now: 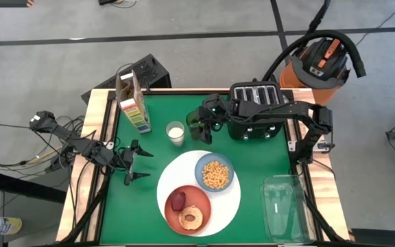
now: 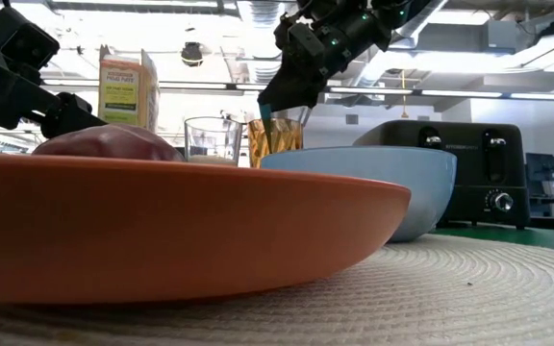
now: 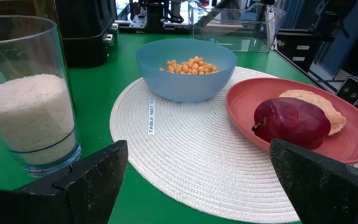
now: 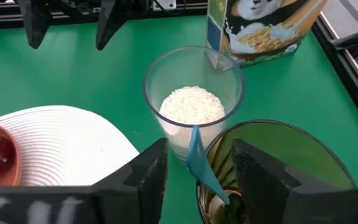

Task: Arrange a breakfast setting
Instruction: Put the blue spoon to the right of the blue bowl on the white placemat

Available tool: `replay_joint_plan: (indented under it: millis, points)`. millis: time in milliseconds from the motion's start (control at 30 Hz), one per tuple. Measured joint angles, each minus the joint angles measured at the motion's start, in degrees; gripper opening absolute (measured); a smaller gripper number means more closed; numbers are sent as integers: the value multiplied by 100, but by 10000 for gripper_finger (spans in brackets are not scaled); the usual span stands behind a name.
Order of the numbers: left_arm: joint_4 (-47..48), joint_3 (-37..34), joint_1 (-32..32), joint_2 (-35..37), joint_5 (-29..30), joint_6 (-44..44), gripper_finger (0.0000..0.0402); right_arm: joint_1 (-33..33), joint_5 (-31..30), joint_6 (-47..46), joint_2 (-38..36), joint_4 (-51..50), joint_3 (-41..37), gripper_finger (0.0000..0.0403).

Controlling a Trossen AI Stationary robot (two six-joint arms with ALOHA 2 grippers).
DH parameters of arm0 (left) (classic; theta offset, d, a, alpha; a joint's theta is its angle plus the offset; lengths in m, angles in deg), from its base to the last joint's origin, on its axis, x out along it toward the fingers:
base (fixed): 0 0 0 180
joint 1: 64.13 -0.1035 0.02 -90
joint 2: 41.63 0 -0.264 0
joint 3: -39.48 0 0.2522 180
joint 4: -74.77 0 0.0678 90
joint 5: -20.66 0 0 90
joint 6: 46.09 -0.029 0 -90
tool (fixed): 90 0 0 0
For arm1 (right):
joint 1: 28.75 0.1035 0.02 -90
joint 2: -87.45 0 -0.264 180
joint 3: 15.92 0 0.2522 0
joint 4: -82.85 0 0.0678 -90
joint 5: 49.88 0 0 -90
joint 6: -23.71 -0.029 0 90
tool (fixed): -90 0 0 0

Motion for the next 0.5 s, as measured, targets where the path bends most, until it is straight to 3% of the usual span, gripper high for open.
replay_joint_plan:
  millis: [500]
  points:
    - [-1, 0, 1, 2, 1, 0, 378, -3, -91, -32, 0, -2, 0, 112]
